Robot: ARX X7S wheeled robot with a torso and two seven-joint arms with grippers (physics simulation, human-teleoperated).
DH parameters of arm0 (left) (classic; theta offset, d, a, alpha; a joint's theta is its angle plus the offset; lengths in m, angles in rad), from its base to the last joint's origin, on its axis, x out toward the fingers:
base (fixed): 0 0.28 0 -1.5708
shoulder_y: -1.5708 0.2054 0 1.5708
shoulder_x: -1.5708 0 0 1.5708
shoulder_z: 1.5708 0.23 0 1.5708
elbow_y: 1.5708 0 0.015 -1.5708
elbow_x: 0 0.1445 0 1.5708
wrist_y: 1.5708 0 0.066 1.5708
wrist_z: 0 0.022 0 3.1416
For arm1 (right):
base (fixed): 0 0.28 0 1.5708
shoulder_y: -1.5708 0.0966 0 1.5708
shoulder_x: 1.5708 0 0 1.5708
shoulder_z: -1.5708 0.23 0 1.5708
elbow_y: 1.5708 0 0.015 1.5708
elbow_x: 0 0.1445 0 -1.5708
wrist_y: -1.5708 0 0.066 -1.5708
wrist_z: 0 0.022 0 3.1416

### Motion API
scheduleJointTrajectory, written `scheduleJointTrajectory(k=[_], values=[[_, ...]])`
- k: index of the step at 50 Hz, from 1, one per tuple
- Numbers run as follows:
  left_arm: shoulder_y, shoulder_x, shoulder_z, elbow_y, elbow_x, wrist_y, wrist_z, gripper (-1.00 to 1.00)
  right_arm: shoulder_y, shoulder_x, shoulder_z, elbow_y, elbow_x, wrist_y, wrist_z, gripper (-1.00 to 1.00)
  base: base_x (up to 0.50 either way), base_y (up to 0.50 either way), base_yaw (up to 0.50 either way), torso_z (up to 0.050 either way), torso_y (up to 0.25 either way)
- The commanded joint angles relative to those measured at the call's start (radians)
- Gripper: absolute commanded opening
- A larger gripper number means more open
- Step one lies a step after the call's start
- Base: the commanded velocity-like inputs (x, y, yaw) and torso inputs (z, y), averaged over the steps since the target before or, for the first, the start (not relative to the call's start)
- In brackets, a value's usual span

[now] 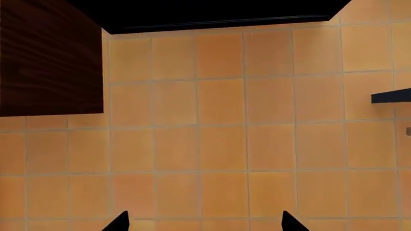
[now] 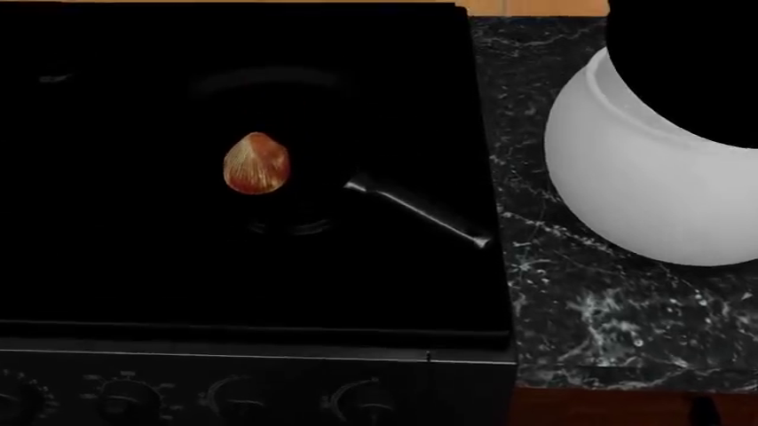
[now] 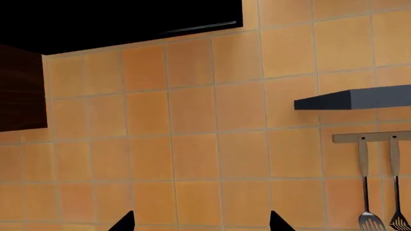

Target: Pick the scallop from the pan and place it in the bowl.

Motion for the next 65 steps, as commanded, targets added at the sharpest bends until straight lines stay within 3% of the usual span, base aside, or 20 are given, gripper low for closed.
scheduleJointTrajectory(k=[1,31,43,52,65], values=[[0.021,0.002,0.006,-0.013,0.027,0.02,0.025,1.0,-0.018,-0.001,-0.014,0.016,-0.02,-0.017,-0.026,1.0,0.43,0.0,0.0,0.0,0.0],[0.053,0.0,0.007,-0.015,0.046,0.047,0.047,1.0,-0.053,0.003,-0.027,-0.002,-0.012,-0.027,-0.037,1.0,0.49,0.0,0.0,0.0,0.001],[0.068,-0.006,0.007,-0.02,0.055,0.056,0.056,1.0,-0.058,-0.001,-0.04,-0.016,0.007,-0.011,-0.028,1.0,0.08,0.0,0.0,0.0,0.001],[0.074,-0.013,-0.001,-0.019,0.051,0.061,0.053,1.0,-0.029,-0.076,-0.036,-0.07,0.328,0.1,0.191,1.0,0.0,0.0,0.0,0.0,0.0],[0.086,-0.039,-0.021,-0.001,0.025,0.059,0.026,1.0,-0.025,-0.221,-0.118,-0.042,0.515,0.106,0.25,1.0,0.0,0.0,0.0,0.0,0.0]])
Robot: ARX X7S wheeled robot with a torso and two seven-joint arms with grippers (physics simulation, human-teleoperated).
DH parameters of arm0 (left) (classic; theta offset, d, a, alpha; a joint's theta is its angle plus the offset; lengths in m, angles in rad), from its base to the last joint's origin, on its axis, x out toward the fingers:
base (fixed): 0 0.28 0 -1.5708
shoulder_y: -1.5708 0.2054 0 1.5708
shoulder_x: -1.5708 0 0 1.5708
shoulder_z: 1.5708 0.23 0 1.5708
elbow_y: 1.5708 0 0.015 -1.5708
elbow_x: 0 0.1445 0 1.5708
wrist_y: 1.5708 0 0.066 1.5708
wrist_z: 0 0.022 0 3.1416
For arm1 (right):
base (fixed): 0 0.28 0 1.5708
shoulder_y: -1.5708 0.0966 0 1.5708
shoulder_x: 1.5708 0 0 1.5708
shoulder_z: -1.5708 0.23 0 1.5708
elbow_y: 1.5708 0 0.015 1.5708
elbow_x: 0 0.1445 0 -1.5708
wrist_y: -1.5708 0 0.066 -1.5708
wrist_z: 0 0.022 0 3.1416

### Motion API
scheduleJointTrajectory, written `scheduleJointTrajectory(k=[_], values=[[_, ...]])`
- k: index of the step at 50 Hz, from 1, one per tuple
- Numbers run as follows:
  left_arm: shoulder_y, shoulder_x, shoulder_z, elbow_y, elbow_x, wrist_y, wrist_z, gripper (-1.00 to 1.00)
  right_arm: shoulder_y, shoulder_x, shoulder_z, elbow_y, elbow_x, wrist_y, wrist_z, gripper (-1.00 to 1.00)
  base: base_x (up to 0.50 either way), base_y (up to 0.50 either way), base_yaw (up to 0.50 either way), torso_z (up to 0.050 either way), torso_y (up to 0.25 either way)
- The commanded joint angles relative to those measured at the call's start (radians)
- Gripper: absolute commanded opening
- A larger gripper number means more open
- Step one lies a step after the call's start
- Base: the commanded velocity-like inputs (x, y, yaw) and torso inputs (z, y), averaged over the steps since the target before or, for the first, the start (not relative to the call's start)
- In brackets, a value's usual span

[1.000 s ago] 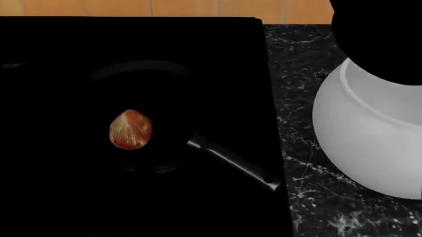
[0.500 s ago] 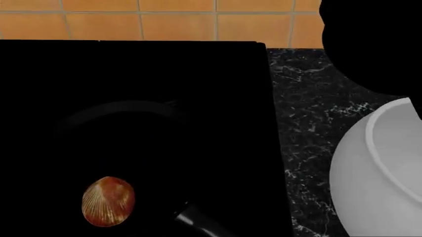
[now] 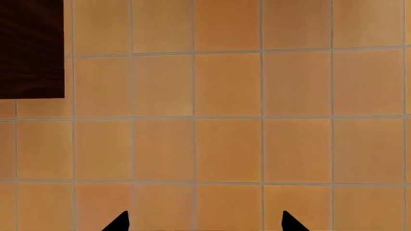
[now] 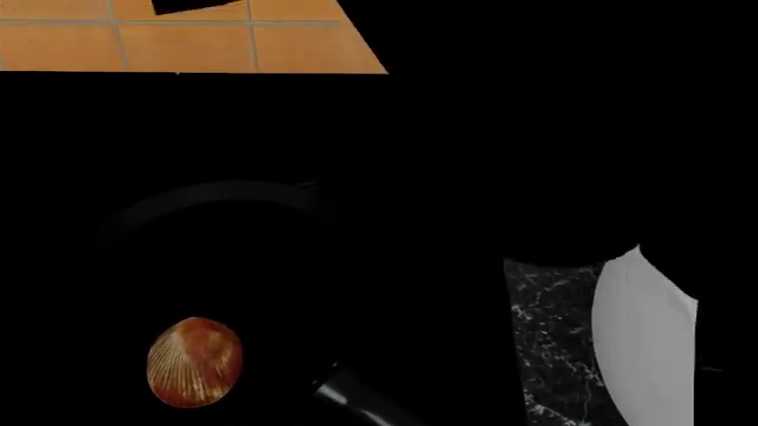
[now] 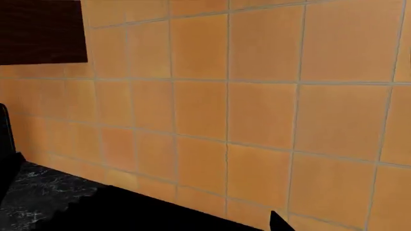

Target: Pick the scallop from the pan and place it in the bowl.

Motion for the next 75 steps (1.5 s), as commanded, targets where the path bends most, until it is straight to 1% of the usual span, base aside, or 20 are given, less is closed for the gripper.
scheduleJointTrajectory(k=[1,9,13,19,26,37,50,61,75], values=[[0.008,-0.019,-0.015,0.01,-0.016,0.0,-0.016,1.0,-0.009,-0.115,-0.065,0.005,0.183,0.024,0.076,1.0,0.0,0.0,0.0,0.0,0.0],[0.01,-0.026,-0.016,0.01,-0.015,-0.002,-0.016,1.0,-0.093,-0.179,-0.132,-0.032,0.212,0.024,0.071,1.0,0.0,0.0,0.0,0.0,0.0],[0.021,-0.031,-0.019,0.012,-0.015,0.003,-0.016,1.0,-0.143,-0.201,-0.172,-0.053,0.25,0.021,0.092,1.0,0.0,0.0,0.0,0.0,0.0],[0.059,-0.035,-0.022,0.009,0.006,0.027,-0.002,1.0,-0.196,-0.2,-0.257,-0.084,0.316,0.03,0.174,1.0,0.0,0.0,0.0,0.0,0.0],[0.07,-0.043,-0.029,0.014,0.001,0.032,-0.003,1.0,-0.218,-0.189,-0.311,-0.113,0.37,0.023,0.235,1.0,0.0,0.0,0.0,0.0,0.0],[0.073,-0.038,-0.019,0.009,0.012,0.032,0.003,1.0,-0.262,-0.143,-0.338,-0.144,0.385,0.023,0.247,1.0,0.0,0.0,0.0,0.0,0.0],[0.071,-0.022,-0.001,-0.004,0.036,0.035,0.013,1.0,-0.302,-0.094,-0.339,-0.187,0.397,0.016,0.241,1.0,0.0,0.0,0.0,0.0,0.0],[0.079,-0.014,0.01,-0.015,0.058,0.044,0.024,1.0,-0.324,-0.038,-0.324,-0.196,0.381,0.021,0.216,1.0,0.0,0.0,0.0,0.0,0.0],[0.082,-0.002,0.023,-0.027,0.078,0.052,0.038,1.0,-0.324,-0.007,-0.308,-0.166,0.336,0.03,0.161,1.0,0.0,0.0,0.0,0.0,0.0]])
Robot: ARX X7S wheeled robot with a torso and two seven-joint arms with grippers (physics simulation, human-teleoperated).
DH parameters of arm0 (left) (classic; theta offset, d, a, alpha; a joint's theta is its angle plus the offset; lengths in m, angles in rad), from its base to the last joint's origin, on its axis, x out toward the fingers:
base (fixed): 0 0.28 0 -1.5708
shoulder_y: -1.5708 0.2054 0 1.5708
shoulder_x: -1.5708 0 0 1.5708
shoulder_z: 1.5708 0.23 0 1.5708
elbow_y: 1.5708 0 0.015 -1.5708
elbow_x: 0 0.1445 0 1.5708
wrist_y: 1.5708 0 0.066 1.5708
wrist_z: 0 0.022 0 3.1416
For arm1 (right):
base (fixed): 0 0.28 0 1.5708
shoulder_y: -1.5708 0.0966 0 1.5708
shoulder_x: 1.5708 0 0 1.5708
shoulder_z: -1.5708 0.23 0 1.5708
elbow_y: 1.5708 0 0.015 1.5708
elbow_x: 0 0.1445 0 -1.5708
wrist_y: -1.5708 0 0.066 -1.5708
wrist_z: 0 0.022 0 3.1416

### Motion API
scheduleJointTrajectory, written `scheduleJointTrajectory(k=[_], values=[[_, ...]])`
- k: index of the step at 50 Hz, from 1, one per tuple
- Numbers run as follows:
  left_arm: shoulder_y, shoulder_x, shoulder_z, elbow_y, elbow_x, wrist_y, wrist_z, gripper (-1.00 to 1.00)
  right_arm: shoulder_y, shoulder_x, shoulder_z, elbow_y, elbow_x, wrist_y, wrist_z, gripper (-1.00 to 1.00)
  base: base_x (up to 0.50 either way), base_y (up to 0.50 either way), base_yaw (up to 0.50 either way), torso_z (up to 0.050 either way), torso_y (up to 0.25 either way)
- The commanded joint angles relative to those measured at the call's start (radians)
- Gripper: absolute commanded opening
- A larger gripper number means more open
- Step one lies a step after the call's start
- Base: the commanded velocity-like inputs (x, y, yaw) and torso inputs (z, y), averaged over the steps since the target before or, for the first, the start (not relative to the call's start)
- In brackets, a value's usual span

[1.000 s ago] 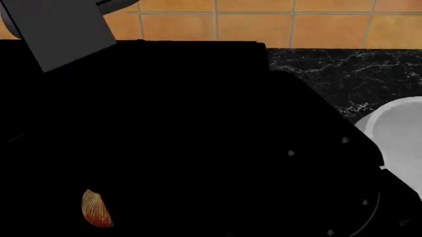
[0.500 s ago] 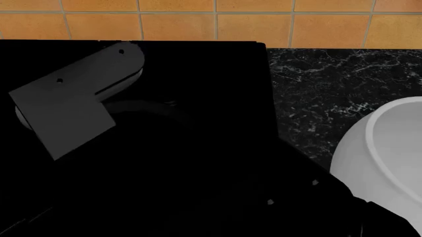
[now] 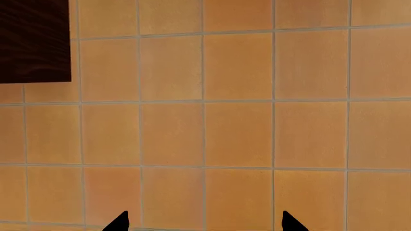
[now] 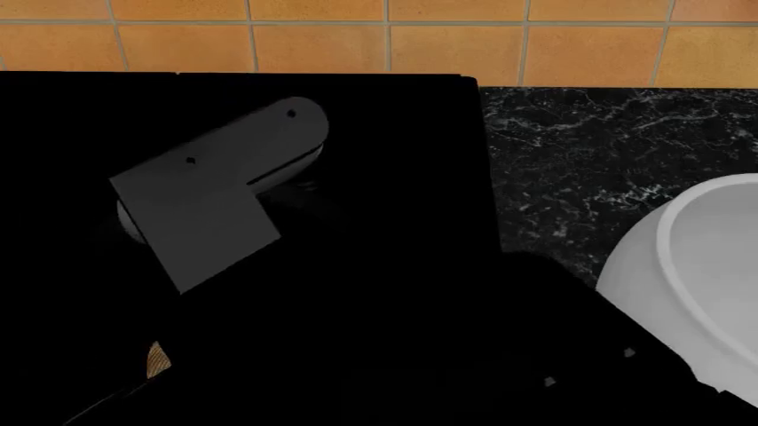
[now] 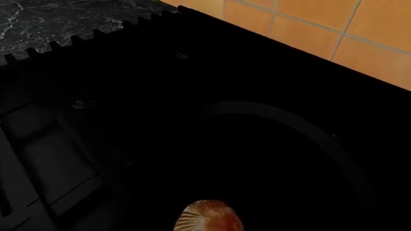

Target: Pick the scallop from the pan and place it in the bowl.

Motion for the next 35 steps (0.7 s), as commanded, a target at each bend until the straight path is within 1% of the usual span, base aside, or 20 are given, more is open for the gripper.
scheduleJointTrajectory(k=[1,35], values=[[0.002,0.008,0.009,-0.01,0.016,0.006,0.009,1.0,-0.01,0.029,0.008,0.02,-0.033,0.008,-0.041,1.0,0.0,0.0,0.0,0.0,0.0],[0.03,0.003,0.007,-0.025,0.035,0.03,0.027,1.0,-0.043,0.02,-0.039,0.066,-0.083,0.006,-0.1,1.0,0.0,0.0,0.0,0.0,0.0]])
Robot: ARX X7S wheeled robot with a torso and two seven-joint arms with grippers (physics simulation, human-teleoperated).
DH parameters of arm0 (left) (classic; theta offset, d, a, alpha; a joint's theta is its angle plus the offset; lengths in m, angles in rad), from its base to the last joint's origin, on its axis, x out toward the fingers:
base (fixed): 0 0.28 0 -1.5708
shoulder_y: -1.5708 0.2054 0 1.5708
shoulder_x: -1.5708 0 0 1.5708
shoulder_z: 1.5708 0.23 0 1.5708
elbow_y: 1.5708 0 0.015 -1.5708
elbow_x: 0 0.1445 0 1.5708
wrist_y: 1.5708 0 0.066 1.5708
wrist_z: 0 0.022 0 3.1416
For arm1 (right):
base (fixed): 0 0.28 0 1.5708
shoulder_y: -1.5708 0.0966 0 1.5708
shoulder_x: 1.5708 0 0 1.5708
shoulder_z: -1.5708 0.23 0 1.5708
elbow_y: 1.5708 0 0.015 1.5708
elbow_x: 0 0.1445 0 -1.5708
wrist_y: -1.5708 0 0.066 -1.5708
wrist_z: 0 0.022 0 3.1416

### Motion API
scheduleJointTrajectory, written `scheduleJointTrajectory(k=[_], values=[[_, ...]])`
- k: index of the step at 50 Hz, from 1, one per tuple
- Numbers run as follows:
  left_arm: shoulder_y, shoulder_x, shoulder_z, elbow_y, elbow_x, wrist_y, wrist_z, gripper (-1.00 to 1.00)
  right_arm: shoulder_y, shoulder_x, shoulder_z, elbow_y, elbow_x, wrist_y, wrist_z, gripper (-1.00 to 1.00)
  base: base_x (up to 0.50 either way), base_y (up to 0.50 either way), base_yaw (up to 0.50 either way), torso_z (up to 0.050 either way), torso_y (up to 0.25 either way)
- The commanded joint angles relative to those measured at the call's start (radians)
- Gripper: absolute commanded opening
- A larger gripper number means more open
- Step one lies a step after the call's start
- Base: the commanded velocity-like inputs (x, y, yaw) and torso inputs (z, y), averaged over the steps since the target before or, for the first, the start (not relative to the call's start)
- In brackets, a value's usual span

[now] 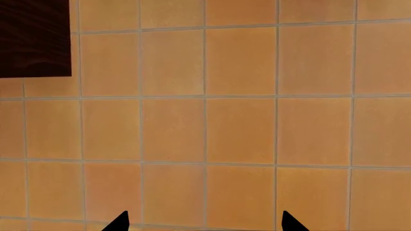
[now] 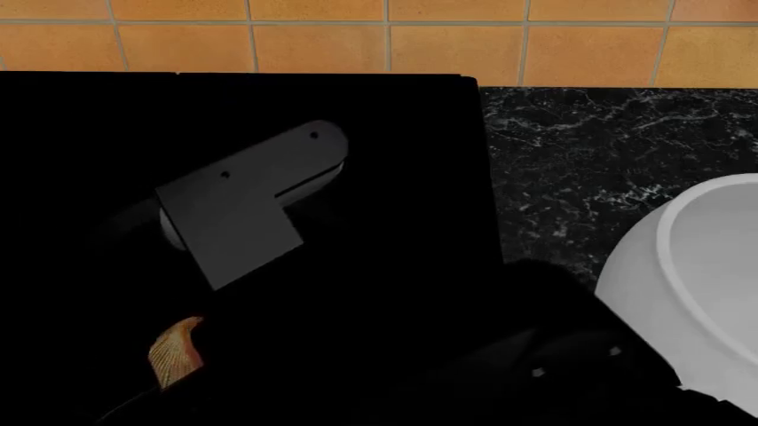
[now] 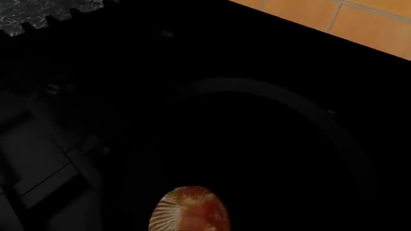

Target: Pick the scallop from the pan and place it in the bowl.

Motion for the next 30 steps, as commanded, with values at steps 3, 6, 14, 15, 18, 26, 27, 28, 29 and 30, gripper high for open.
scheduleJointTrajectory(k=[3,6,14,15,18,26,27,28,29,30], values=[[0.004,0.001,0.002,-0.004,0.005,0.003,0.002,1.0,-0.008,-0.007,-0.013,0.005,-0.013,-0.002,-0.027,1.0,0.0,0.0,0.0,0.0,0.0],[0.008,0.002,0.003,-0.006,0.01,0.008,0.006,1.0,-0.013,-0.008,-0.015,0.008,-0.015,-0.004,-0.034,1.0,0.0,0.0,0.0,0.0,0.0],[0.012,0.007,0.009,-0.015,0.022,0.014,0.015,1.0,-0.02,-0.011,-0.024,0.017,-0.023,-0.006,-0.051,1.0,0.0,0.0,0.0,0.0,0.0],[0.01,0.007,0.009,-0.017,0.021,0.013,0.015,1.0,-0.021,-0.011,-0.025,0.017,-0.024,-0.006,-0.052,1.0,0.0,0.0,0.0,0.0,0.0],[0.014,0.006,0.009,-0.018,0.024,0.016,0.017,1.0,-0.023,-0.011,-0.027,0.021,-0.029,-0.006,-0.058,1.0,0.0,0.0,0.0,0.0,0.0],[0.017,0.007,0.012,-0.021,0.031,0.02,0.023,1.0,-0.03,-0.015,-0.037,0.03,-0.039,-0.008,-0.073,1.0,0.0,0.0,0.0,0.0,0.0],[0.02,0.006,0.012,-0.021,0.032,0.023,0.023,1.0,-0.029,-0.015,-0.037,0.03,-0.041,-0.007,-0.075,1.0,0.0,0.0,0.0,0.0,0.0],[0.019,0.007,0.011,-0.023,0.031,0.022,0.023,1.0,-0.029,-0.015,-0.038,0.032,-0.042,-0.007,-0.076,1.0,0.0,0.0,0.0,0.0,0.0],[0.021,0.006,0.011,-0.022,0.032,0.023,0.023,1.0,-0.029,-0.015,-0.039,0.034,-0.044,-0.008,-0.078,1.0,0.0,0.0,0.0,0.0,0.0],[0.023,0.005,0.011,-0.022,0.033,0.024,0.023,1.0,-0.029,-0.016,-0.041,0.035,-0.047,-0.008,-0.08,1.0,0.0,0.0,0.0,0.0,0.0]])
